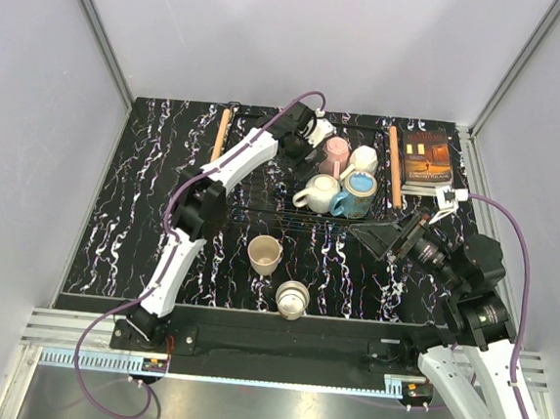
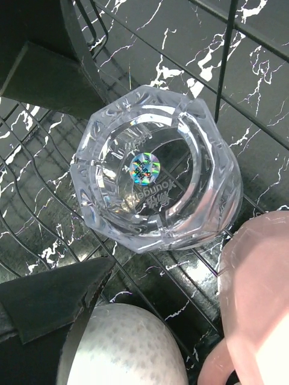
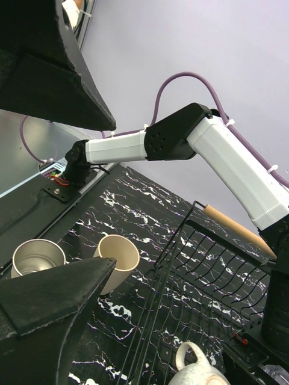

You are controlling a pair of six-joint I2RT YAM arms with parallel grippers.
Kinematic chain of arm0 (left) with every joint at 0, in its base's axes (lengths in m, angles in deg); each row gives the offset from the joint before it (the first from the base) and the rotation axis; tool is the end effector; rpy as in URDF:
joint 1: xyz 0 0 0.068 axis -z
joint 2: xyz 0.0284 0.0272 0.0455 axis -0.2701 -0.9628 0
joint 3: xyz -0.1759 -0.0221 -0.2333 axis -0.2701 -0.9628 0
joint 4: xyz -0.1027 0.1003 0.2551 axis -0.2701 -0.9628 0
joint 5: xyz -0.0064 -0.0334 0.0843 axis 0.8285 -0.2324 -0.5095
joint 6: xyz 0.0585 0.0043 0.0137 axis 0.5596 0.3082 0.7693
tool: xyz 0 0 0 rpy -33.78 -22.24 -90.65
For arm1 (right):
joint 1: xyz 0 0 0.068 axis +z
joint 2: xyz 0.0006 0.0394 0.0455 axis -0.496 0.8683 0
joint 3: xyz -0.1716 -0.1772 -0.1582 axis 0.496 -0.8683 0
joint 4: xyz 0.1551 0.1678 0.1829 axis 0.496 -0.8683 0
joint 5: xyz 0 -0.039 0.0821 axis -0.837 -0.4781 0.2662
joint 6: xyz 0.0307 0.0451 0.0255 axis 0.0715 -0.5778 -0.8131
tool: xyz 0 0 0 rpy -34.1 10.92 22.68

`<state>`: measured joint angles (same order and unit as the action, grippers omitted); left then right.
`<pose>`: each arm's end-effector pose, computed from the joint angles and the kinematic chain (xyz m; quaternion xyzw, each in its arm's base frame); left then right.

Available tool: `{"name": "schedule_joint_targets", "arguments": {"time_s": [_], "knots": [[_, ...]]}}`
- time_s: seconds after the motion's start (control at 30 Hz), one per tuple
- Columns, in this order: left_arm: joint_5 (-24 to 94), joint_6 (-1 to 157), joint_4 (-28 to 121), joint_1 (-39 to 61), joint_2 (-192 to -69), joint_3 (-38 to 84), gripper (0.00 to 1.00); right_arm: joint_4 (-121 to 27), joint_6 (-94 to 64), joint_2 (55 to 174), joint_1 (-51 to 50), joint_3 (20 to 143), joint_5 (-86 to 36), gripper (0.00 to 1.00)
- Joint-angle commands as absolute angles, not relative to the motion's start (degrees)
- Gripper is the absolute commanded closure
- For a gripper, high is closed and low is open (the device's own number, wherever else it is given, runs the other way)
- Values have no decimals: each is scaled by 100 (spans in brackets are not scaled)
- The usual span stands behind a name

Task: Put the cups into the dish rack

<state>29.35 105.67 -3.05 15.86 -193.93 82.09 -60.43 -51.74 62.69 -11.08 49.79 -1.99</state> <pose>0.4979 -0.3080 0.2249 0.3947 0.8694 -0.0616 0.2907 0.1220 0.0651 0.3835 -0.0383 0.6995 0.5136 0.4955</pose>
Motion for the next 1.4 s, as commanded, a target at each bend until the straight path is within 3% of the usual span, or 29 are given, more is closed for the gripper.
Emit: {"name": "schedule_joint_targets", "arguments": {"time_s": [0.0,0.23,0.43,0.57,0.7,0.9,1.0,1.07,1.17,1.37], "knots": [[2881,10434,-18,1615,-18930,8229,1,-6027,-5049,6300,-1110,5205,-225,7],[3091,9960,9,1545,-18122,8089,1,-6167,-4786,6510,-1101,5214,-172,8],[3689,9310,105,1343,-16383,6939,1,-8109,-3679,7837,-1093,5811,-524,36],[3646,9125,465,1333,-14986,5324,1,-8268,-3441,7926,-865,5759,-883,38],[3619,9054,747,1299,-13405,3356,1,-8611,-3309,8513,354,6188,-1805,53],[3619,9457,571,964,-12296,2368,1,-8725,-3257,9610,2605,6707,-3054,47],[3478,9494,615,947,-12005,1972,1,-8997,-3073,10392,3484,7049,-3659,57],[3566,9467,633,912,-11907,1762,2,-9277,-3002,10816,3949,7252,-4038,56],[3540,9467,721,894,-11627,1498,3,-9376,-2914,11423,4277,7508,-4311,48],[3522,9450,721,754,-11319,1461,3,-9227,-2729,11890,4427,7815,-4418,43]]}}
